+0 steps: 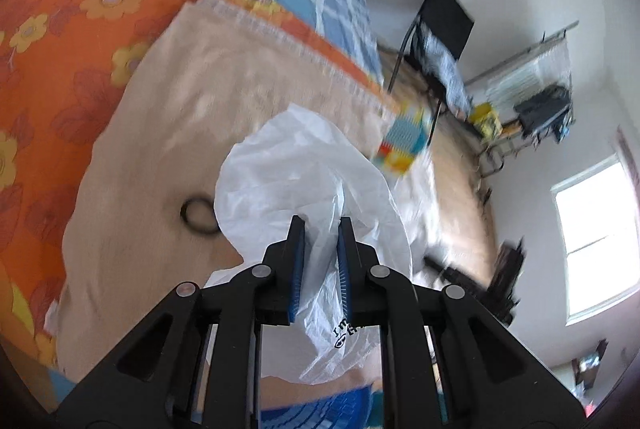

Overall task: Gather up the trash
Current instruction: 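Carry the plastic bag and tissues over the blue basket and release both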

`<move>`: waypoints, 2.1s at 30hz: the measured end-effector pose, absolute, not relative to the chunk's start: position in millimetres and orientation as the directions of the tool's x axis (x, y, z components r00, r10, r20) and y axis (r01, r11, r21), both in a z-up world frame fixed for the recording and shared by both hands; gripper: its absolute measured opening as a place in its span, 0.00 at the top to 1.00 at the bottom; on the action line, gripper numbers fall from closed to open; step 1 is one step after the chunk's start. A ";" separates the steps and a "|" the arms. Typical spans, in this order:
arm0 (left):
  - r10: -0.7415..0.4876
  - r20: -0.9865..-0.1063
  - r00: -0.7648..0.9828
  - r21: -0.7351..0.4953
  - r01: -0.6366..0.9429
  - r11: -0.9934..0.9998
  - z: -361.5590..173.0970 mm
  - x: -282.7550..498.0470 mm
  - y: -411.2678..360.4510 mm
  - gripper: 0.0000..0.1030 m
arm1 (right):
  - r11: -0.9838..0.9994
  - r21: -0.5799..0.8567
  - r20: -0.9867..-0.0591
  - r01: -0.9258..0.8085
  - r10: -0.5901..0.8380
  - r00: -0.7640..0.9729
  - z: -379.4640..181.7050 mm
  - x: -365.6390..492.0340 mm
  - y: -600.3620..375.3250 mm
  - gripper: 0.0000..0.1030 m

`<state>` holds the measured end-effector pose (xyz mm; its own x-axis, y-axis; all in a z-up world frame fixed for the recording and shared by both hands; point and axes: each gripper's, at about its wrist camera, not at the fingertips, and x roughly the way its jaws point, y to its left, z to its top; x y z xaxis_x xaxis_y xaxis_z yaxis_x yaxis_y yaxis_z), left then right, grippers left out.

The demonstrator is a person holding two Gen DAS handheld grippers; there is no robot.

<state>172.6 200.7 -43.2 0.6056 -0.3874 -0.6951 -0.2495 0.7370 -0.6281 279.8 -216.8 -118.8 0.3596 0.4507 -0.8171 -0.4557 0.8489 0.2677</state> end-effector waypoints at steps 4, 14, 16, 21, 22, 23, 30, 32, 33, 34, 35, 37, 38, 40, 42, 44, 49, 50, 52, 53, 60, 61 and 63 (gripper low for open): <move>-0.362 -0.768 0.528 -0.555 -0.268 0.787 -63.8 159.3 181.8 0.77 | 0.850 0.257 -0.815 -0.460 0.446 0.369 -114.8 272.3 -222.5 0.56; -0.256 -0.879 0.402 -0.389 -0.294 0.873 -101.7 128.0 153.9 0.52 | 0.856 0.250 -0.808 -0.452 0.442 0.390 -103.1 255.7 -234.5 0.56; -0.271 -0.891 0.364 -0.383 -0.284 0.879 -112.7 125.9 142.8 0.52 | 0.856 0.252 -0.805 -0.451 0.444 0.392 -101.1 253.5 -234.2 0.56; -0.209 -0.916 0.344 -0.318 -0.300 0.900 -126.9 138.4 123.7 0.49 | 0.853 0.242 -0.804 -0.463 0.444 0.396 -97.3 244.2 -228.7 0.56; -0.190 -0.918 0.347 -0.301 -0.299 0.906 -129.2 141.8 121.4 0.52 | 0.850 0.241 -0.803 -0.468 0.445 0.396 -96.2 241.6 -227.1 0.56; -0.172 -0.920 0.353 -0.285 -0.301 0.910 -130.0 143.6 119.7 0.58 | 0.849 0.240 -0.802 -0.471 0.447 0.397 -95.2 239.5 -226.2 0.56; -0.132 -0.904 0.407 -0.255 -0.263 0.931 -109.3 131.6 110.4 0.94 | 0.818 0.215 -0.775 -0.534 0.476 0.416 -76.1 207.3 -227.9 0.56; -0.125 -0.892 0.435 -0.253 -0.250 0.934 -98.0 125.4 107.4 0.94 | 0.809 0.212 -0.770 -0.548 0.484 0.416 -73.4 196.4 -231.0 0.56; -0.130 -0.886 0.446 -0.261 -0.247 0.933 -93.0 119.6 106.6 0.94 | 0.805 0.215 -0.768 -0.552 0.489 0.414 -72.6 191.7 -232.6 0.56; -0.143 -0.879 0.456 -0.276 -0.241 0.930 -87.6 115.4 105.1 0.94 | 0.799 0.220 -0.765 -0.560 0.498 0.410 -71.6 184.7 -234.4 0.56; -0.154 -0.873 0.463 -0.287 -0.234 0.929 -83.3 109.4 103.7 0.94 | 0.795 0.221 -0.763 -0.565 0.502 0.407 -71.1 180.6 -235.1 0.56; -0.159 -0.863 0.480 -0.290 -0.214 0.933 -72.3 94.7 97.1 0.94 | 0.777 0.217 -0.754 -0.590 0.518 0.404 -68.0 163.4 -237.1 0.56; -0.161 -0.857 0.489 -0.292 -0.204 0.934 -67.6 88.7 93.3 0.94 | 0.768 0.213 -0.750 -0.604 0.525 0.403 -66.8 154.9 -238.1 0.56; -0.172 -0.844 0.508 -0.298 -0.176 0.938 -57.6 74.7 83.6 0.94 | 0.747 0.207 -0.741 -0.631 0.541 0.398 -64.8 137.7 -239.5 0.56; -0.178 -0.834 0.523 -0.293 -0.146 0.945 -49.6 61.4 72.0 0.94 | 0.727 0.200 -0.734 -0.657 0.555 0.390 -64.2 121.4 -240.2 0.56; -0.190 -0.827 0.530 -0.293 -0.116 0.949 -44.8 51.1 56.1 0.94 | 0.709 0.190 -0.729 -0.679 0.565 0.386 -65.3 104.9 -240.2 0.56; -0.227 -0.820 0.525 -0.288 -0.036 0.957 -42.9 24.2 18.8 0.94 | 0.658 0.169 -0.729 -0.733 0.584 0.356 -75.3 63.2 -238.9 0.56; -0.232 -0.820 0.523 -0.284 -0.020 0.959 -43.5 18.9 12.1 0.94 | 0.653 0.164 -0.731 -0.739 0.584 0.354 -77.0 58.2 -239.1 0.56; -0.236 -0.823 0.516 -0.276 -0.001 0.961 -47.6 9.8 1.6 0.94 | 0.645 0.150 -0.734 -0.749 0.580 0.353 -82.0 45.8 -239.5 0.56; -0.244 -0.826 0.508 -0.281 0.004 0.960 -51.3 5.5 -2.8 0.94 | 0.642 0.146 -0.736 -0.753 0.579 0.351 -84.6 40.4 -240.3 0.56; -0.299 -0.862 0.410 -0.319 0.020 0.948 -88.5 -12.5 -20.6 0.94 | 0.629 0.171 -0.743 -0.758 0.588 0.320 -96.6 20.7 -246.1 0.56; -0.308 -0.865 0.396 -0.324 0.026 0.946 -92.7 -14.9 -24.7 0.94 | 0.626 0.163 -0.752 -0.762 0.579 0.315 -100.5 19.3 -244.7 0.56; -0.304 -0.880 0.364 -0.311 0.041 0.950 -101.7 -16.9 -33.1 0.94 | 0.627 0.146 -0.769 -0.766 0.559 0.311 -107.6 16.1 -241.7 0.56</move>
